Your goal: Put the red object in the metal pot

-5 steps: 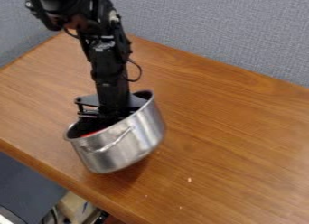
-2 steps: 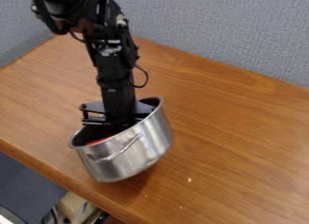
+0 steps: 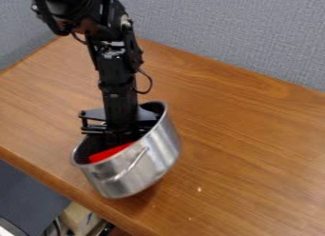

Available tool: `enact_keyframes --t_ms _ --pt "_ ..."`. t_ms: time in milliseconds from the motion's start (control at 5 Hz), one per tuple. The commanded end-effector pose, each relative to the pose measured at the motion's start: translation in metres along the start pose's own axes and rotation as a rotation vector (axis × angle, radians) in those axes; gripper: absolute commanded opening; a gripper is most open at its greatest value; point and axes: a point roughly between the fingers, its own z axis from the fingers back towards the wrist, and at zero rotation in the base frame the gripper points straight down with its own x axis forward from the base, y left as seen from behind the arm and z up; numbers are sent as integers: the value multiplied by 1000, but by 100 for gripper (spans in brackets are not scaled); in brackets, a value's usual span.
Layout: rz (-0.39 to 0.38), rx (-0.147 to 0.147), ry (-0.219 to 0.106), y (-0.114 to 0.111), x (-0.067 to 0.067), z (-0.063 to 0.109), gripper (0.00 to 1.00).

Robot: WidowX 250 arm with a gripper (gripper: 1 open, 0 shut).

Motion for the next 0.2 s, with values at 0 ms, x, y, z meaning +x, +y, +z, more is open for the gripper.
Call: enact_keyframes --t_ms 0 --pt "-7 -2 -60 8 11 22 0"
